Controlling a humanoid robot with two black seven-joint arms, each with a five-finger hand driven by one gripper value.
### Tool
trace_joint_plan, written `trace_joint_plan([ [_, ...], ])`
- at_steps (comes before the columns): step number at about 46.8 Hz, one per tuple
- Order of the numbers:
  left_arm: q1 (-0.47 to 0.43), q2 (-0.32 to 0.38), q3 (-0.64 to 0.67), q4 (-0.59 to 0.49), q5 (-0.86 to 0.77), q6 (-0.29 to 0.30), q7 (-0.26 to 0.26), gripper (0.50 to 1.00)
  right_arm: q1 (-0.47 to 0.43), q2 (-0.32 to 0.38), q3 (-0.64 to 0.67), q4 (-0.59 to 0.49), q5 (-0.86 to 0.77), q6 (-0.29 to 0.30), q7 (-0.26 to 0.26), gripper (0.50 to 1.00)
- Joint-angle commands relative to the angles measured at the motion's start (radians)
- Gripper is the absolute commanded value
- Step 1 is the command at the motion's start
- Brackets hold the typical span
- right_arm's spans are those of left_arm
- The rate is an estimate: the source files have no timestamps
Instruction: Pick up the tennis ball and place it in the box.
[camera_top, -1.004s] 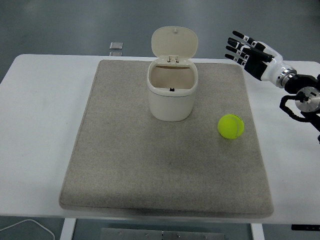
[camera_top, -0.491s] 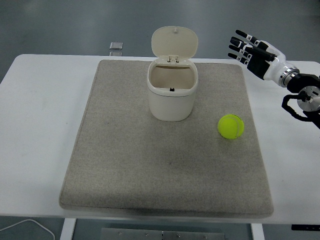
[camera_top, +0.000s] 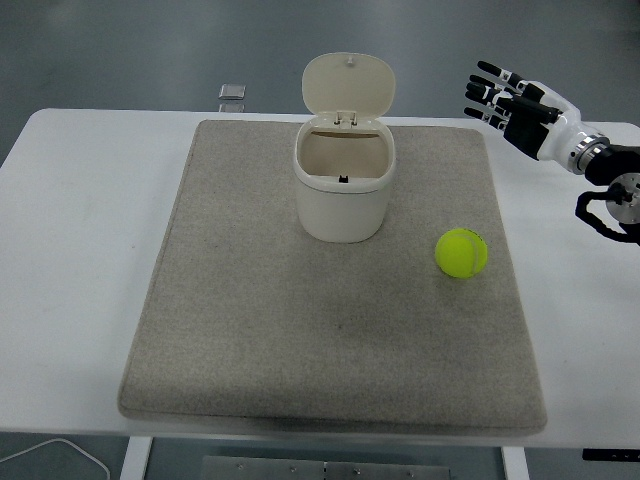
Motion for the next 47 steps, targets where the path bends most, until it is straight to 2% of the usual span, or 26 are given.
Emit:
trace_joint_plan([
  [1,0.0,0.0,0.0,0.0,0.001,0.0,0.0,0.992,-0.001,-0.005,0.001,-0.001,-0.006,0.0,0.0,0.93],
  [13,0.0,0.0,0.0,0.0,-0.001,0.0,0.0,0.992,0.005,-0.008,-0.002,0.007,-0.022,0.011,-0.001,0.93],
  [24,0.0,0.0,0.0,0.0,0.001,0.0,0.0,0.992,0.002,-0.025,-0.003,0.01,-0.168,0.028,0.002,0.93],
  [31,0.0,0.0,0.0,0.0,-0.001,0.0,0.0,0.99,-0.002,-0.059,-0.002,0.029,-0.237,0.037,0.003,0.93],
  [37,0.0,0.0,0.0,0.0,-0.001,0.0,0.0,0.992,-0.004,-0.065,-0.002,0.056,-0.314,0.046,0.029,0.93],
  [47,0.0,0.0,0.0,0.0,-0.001,0.0,0.0,0.992,-0.005,-0.126,-0.002,0.104,-0.489,0.072,0.069,0.928],
])
